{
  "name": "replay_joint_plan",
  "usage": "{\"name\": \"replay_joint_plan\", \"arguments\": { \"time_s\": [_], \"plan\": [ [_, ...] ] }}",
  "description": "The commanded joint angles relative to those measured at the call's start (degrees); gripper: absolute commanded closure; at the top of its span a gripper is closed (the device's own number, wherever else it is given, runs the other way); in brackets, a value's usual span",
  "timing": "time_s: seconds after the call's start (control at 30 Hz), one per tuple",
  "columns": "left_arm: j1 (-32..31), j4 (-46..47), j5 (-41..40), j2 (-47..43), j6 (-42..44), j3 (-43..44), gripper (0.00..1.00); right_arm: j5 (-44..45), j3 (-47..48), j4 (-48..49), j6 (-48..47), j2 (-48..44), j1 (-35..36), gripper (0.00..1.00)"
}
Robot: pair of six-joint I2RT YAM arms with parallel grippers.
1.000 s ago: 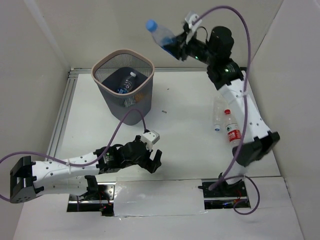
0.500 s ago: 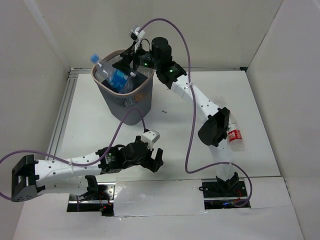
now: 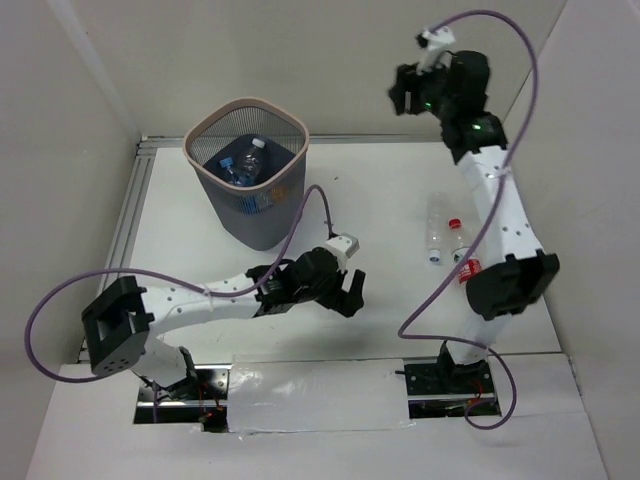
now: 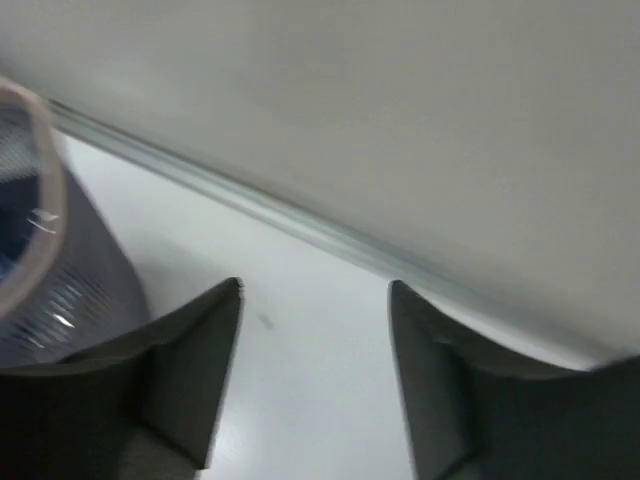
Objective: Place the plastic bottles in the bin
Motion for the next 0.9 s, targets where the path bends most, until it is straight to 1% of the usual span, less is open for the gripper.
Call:
{"name": "replay_joint_plan", "arguments": {
  "time_s": [0.0, 0.03, 0.07, 0.1, 0.13, 0.2, 0.23, 0.27, 0.33, 0.37, 0.4, 0.43, 0.5, 0.53, 0.6, 0.77, 0.87],
  "plan": [
    [2.5, 4.7, 5.1, 4.0, -0.6, 5.5, 0.01, 8.4, -10.4, -12.3, -2.0, -7.2, -8.1, 0.39],
    [3.6, 4.7, 5.9, 6.5, -0.6, 7.8, 0.01, 8.4, -13.9, -12.9, -2.0, -10.6, -10.1, 0.44],
    [4.3, 5.3, 6.6, 7.8, -1.5, 8.9, 0.01, 9.0, -20.6, -13.5, -2.0, -12.1, -11.8, 0.49],
    [4.8, 5.3, 7.9, 8.8, -2.0, 11.0, 0.01, 9.7, -23.9, -13.5, -2.0, -13.5, -14.8, 0.52],
    [5.3, 6.0, 8.6, 11.1, -2.6, 12.1, 0.03, 9.7, -28.9, -14.4, -2.0, -15.4, -16.0, 0.52],
    [6.1, 6.0, 10.0, 13.2, -3.1, 14.5, 0.03, 10.5, -32.8, -16.9, -2.0, -16.2, -19.3, 0.47],
    [6.7, 6.0, 10.7, 14.3, -3.1, 16.6, 0.03, 10.5, -36.0, -18.0, -2.0, -16.8, -20.3, 0.36],
    [7.3, 6.0, 10.7, 16.3, -3.1, 17.9, 0.03, 9.9, -37.6, -19.4, -2.0, -17.4, -21.2, 0.31],
    [7.3, 6.0, 11.2, 18.5, -3.1, 21.9, 0.03, 9.3, -40.8, -19.9, -2.6, -18.3, -23.9, 0.24],
    [7.9, 6.0, 11.8, 19.7, -2.5, 23.5, 0.03, 9.3, -43.8, -19.9, -2.6, -19.3, -24.5, 0.15],
    [7.9, 5.4, 11.8, 22.3, -2.5, 25.2, 0.0, 9.3, -45.0, -19.9, -2.6, -19.3, -25.2, 0.11],
    [8.4, 5.4, 11.8, 23.6, -2.0, 28.8, 0.0, 9.3, -46.1, -19.9, -3.3, -20.1, -25.9, 0.1],
    [9.0, 4.1, 12.5, 26.3, -2.0, 32.5, 0.0, 10.4, -48.6, -19.9, -4.0, -20.1, -26.6, 0.06],
    [9.0, 4.1, 12.5, 28.7, -2.0, 35.4, 0.0, 10.4, -49.5, -19.9, -4.9, -20.1, -27.4, 0.06],
    [9.6, 3.6, 13.1, 30.5, -2.6, 37.3, 0.0, 9.8, -51.9, -19.9, -5.8, -19.4, -28.1, 0.05],
    [10.2, 4.6, 14.2, 32.3, -3.7, 38.5, 0.0, 8.7, -56.7, -16.9, -6.9, -18.3, -28.9, 0.05],
    [10.7, 4.6, 14.2, 31.8, -3.2, 36.3, 0.0, 10.1, -58.9, -14.6, -6.9, -15.5, -28.9, 0.05]
  ]
}}
